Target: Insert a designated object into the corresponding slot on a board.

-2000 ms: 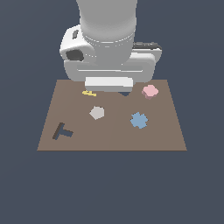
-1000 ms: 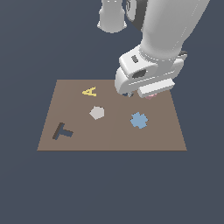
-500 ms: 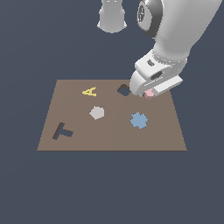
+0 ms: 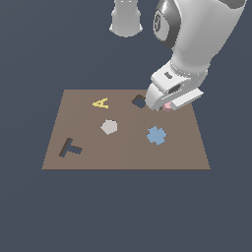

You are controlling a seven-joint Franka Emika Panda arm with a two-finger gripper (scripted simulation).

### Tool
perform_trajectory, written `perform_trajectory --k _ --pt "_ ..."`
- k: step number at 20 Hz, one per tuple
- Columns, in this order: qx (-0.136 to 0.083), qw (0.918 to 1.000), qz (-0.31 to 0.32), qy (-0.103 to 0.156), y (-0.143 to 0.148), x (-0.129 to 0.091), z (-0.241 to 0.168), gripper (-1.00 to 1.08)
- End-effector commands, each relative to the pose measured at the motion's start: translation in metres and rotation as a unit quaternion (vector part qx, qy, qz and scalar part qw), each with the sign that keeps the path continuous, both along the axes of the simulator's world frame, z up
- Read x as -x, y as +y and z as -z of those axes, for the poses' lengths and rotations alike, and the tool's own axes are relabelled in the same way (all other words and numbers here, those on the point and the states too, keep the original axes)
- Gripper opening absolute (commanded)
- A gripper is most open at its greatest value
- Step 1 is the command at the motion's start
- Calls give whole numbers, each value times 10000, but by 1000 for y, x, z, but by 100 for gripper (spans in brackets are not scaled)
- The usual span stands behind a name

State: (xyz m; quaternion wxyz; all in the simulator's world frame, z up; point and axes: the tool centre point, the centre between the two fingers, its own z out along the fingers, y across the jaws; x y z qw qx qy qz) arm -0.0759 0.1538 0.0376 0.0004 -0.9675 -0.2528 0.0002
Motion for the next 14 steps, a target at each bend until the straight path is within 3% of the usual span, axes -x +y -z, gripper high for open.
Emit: perform_trajectory --k 1,3,4,14 --pt "3 10000 -8 -2 0 1 6 100" --pt "3 10000 -8 -2 0 1 8 100" --pt "3 10000 -8 -2 0 1 8 -100" --pt "5 10000 -6 -2 0 1 7 -100"
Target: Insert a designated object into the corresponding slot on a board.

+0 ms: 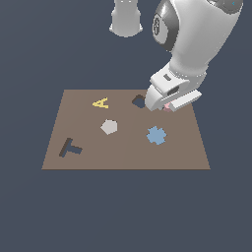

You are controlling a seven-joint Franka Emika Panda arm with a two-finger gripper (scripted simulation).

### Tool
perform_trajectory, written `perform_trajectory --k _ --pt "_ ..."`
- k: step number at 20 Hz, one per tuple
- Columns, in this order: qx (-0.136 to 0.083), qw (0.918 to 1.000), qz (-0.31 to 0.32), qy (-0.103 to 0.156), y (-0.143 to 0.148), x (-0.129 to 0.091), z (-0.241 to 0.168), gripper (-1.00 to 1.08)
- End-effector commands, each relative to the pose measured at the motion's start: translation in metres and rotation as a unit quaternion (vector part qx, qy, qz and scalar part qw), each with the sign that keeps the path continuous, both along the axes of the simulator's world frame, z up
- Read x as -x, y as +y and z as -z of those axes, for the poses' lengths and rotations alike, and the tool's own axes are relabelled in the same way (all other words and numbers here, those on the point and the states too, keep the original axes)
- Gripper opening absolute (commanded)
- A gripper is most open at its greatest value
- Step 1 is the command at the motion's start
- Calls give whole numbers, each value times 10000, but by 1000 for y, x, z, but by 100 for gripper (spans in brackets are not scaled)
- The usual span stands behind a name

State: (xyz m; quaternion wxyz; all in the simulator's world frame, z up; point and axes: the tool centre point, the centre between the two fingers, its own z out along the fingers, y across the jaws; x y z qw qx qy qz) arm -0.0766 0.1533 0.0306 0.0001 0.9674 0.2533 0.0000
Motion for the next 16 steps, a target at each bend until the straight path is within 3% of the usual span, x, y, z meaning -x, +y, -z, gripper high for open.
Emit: perform_trajectory --k 1,16 --pt "0 10000 -1 0 0 0 0 -100" --pt "1 9981 -621 0 -29 11 -3 -100"
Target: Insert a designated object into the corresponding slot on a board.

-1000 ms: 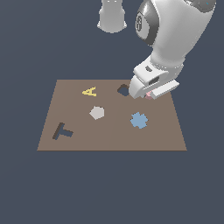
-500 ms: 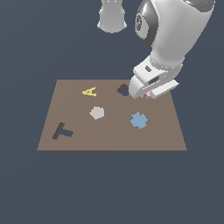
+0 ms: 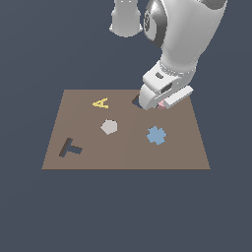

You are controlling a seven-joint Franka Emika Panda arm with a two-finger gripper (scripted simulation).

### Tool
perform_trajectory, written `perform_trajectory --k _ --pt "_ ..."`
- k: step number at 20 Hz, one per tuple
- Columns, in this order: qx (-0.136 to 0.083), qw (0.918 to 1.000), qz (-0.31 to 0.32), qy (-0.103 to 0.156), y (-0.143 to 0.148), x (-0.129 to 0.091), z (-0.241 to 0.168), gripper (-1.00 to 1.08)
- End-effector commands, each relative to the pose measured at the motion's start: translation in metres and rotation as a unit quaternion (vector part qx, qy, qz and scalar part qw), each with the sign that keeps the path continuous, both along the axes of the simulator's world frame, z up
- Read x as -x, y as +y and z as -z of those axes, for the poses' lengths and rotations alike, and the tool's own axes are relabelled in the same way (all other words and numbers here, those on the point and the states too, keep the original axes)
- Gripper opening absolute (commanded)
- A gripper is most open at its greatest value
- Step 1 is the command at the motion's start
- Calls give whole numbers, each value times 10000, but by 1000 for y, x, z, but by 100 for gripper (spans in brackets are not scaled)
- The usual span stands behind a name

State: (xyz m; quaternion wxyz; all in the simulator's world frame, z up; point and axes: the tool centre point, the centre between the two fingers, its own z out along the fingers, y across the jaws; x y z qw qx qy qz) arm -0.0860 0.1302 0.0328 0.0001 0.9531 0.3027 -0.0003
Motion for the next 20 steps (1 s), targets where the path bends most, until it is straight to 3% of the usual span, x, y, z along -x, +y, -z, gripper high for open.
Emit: perform_trajectory --k 1,11,20 --pt "0 9998 -190 -2 -9 3 -1 -100" --pt "1 9942 -1078 -2 -53 10 -5 -100" --pt "1 9887 -1498 -1 -75 9 -7 -100"
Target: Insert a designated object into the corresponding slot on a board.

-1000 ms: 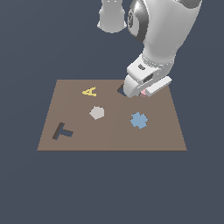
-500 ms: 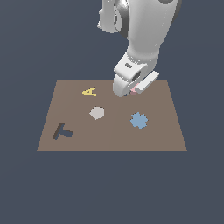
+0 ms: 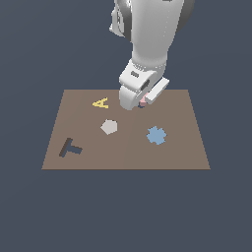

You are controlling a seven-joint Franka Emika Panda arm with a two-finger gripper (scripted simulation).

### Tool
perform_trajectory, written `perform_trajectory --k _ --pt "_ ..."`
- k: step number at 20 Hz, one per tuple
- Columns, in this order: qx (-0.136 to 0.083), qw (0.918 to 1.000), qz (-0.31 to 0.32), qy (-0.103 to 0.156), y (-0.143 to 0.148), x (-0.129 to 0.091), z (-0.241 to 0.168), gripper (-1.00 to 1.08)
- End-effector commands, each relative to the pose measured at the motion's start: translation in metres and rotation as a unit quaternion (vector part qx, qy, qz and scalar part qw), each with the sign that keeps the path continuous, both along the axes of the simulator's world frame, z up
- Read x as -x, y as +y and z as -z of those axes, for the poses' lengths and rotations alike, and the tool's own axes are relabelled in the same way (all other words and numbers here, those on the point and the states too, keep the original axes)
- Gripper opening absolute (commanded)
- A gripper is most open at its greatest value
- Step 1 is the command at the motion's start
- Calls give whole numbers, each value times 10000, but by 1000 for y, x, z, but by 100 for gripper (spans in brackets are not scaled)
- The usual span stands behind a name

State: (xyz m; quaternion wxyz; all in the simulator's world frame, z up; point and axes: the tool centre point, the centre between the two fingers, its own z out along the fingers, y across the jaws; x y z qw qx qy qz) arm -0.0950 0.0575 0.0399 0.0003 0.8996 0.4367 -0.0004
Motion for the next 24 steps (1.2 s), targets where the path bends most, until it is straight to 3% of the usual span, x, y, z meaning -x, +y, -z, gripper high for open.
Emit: perform_trajectory --k 1,17,18,24 --pt "-1 10000 -82 -2 -3 0 -1 -100" --pt "9 10000 -91 -9 -5 -1 9 -100" --pt "9 10000 -91 -9 -5 -1 9 100" --pt "9 10000 -91 -9 -5 -1 9 100"
